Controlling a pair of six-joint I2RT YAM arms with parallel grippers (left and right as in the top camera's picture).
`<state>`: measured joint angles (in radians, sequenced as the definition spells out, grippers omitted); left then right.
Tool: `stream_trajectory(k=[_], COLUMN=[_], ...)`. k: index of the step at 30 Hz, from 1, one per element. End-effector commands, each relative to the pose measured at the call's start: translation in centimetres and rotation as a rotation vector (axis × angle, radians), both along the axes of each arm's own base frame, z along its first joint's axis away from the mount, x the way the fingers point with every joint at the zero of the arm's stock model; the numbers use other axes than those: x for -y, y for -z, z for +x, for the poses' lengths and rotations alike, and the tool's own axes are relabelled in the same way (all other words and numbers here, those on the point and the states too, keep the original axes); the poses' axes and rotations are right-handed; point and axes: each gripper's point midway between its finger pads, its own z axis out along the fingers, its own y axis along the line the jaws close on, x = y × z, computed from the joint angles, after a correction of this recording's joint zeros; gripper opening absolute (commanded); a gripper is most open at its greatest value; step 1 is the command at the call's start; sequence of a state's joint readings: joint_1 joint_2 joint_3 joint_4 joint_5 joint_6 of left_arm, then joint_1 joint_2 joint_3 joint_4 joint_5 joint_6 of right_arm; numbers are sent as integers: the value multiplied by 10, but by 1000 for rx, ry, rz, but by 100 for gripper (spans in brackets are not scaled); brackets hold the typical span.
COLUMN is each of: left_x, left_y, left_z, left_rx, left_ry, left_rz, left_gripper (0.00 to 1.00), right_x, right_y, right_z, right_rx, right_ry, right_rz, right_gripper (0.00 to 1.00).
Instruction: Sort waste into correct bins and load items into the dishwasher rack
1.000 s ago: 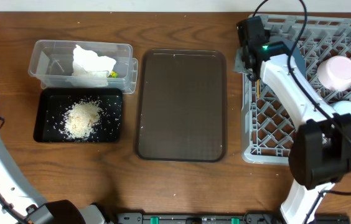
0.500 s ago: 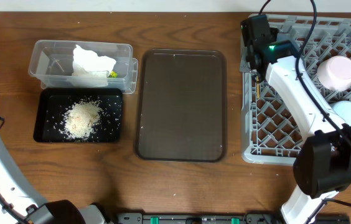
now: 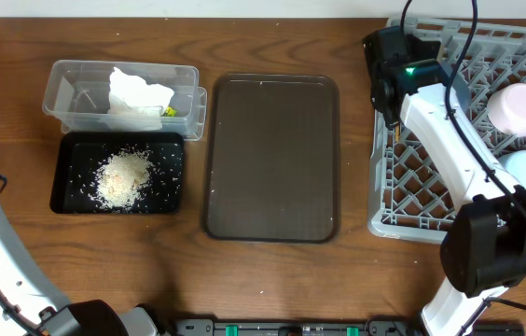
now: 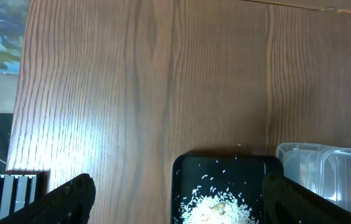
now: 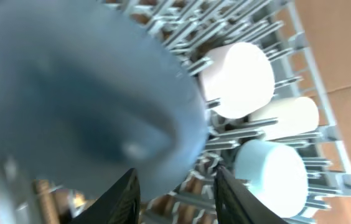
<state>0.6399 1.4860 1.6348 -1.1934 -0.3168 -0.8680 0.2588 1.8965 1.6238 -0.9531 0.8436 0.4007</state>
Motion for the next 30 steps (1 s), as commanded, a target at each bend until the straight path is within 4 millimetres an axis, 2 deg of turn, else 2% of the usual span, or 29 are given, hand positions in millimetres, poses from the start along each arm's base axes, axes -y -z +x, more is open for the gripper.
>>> stream_trajectory(k=[1, 5, 10, 15, 20, 23, 25, 27, 28, 30], left_x=[-3, -3, -3, -3, -3, -3, -3, -3, -3, -3], left_y=[1, 1, 1, 1, 1, 1, 1, 1, 1, 1], left_z=[-1, -1, -1, -1, -1, -1, -1, -1, -1, -1], left_rx=[-5, -5, -5, -5, -5, -5, -5, -5, -5, -5], left_ry=[-16, -16, -16, -16, -16, -16, -16, -16, -16, -16], left_rz=[2, 2, 2, 2, 2, 2, 2, 2, 2, 2], left_gripper=[89, 89, 89, 89, 89, 89, 89, 89, 89, 89], right_x=[12, 12, 9, -4, -35, -71, -94, -105, -107, -109], right_y=[-25, -25, -26, -24, -21, -19, -16, -11, -7, 4], right_z=[-2, -2, -3, -8, -6, -2, 0, 0, -1, -7], right_rx=[45, 46, 51, 63, 73, 50, 27, 10, -3, -47], right_ry=[28, 29, 21, 6, -71, -202, -284, -307, -310, -297], right_rz=[-83, -84, -55, 90, 326, 480, 560, 602, 608, 617], right_gripper=[38, 40, 46, 49, 50, 56, 68, 78, 80, 78])
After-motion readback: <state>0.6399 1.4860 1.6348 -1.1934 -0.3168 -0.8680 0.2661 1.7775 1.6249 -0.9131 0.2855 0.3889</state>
